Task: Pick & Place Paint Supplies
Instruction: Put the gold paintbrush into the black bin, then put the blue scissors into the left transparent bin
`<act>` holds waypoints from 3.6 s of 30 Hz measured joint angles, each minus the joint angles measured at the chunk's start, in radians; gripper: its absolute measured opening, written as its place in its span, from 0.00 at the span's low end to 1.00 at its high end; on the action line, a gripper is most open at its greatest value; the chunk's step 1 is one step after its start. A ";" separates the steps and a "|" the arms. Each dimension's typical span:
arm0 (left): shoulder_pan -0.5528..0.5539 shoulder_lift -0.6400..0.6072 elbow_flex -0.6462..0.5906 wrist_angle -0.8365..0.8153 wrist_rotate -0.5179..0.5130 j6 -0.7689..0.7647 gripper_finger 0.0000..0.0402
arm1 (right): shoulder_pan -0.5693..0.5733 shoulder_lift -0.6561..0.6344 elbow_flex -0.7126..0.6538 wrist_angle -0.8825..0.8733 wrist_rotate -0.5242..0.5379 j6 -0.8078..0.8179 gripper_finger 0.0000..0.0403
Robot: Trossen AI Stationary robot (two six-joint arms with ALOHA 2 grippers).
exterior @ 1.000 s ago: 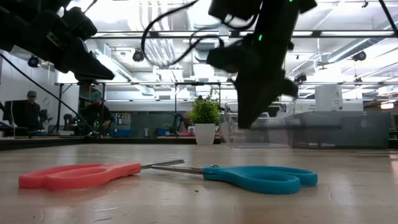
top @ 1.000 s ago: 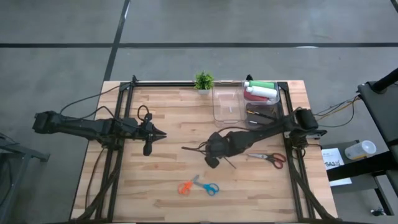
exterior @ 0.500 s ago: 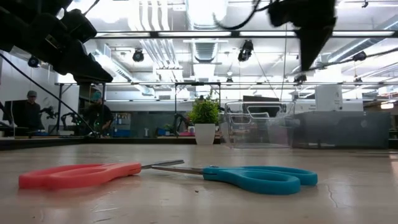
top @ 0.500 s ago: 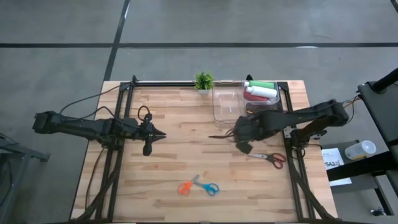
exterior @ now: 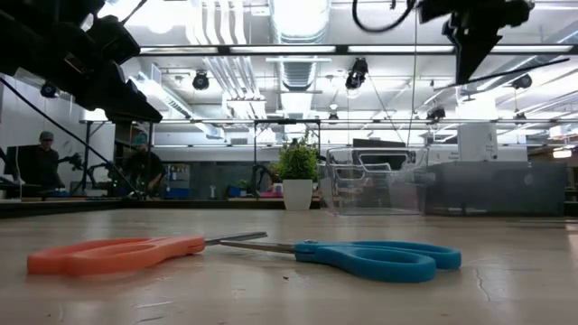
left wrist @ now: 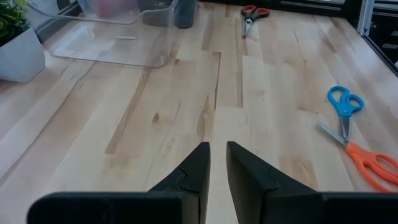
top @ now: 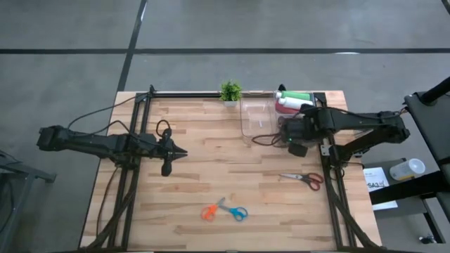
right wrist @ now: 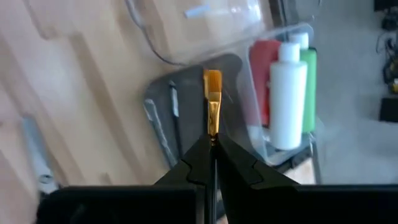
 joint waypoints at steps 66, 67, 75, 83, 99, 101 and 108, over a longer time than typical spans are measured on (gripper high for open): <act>0.000 0.000 0.000 0.001 0.000 0.000 0.15 | -0.347 -0.039 -0.543 0.679 0.023 -0.298 0.31; 0.000 0.000 0.000 0.001 0.000 0.000 0.15 | -0.347 -0.039 -0.543 0.679 0.024 -0.294 0.31; 0.000 0.000 0.000 0.001 0.000 0.000 0.15 | -0.346 -0.062 -0.532 0.682 0.025 -0.260 0.31; 0.000 0.000 0.000 0.001 0.000 0.000 0.15 | -0.308 -0.203 -0.483 0.685 0.012 -0.240 0.31; 0.000 0.000 0.000 0.001 0.000 0.000 0.15 | 0.145 -0.097 -0.360 0.785 -0.098 0.266 0.31; 0.000 0.000 0.000 0.001 0.000 0.000 0.15 | 0.202 -0.016 -0.319 0.777 -0.077 0.307 0.31; 0.000 0.000 0.000 0.001 0.000 0.000 0.15 | 0.292 0.270 -0.107 0.664 -0.060 0.494 0.31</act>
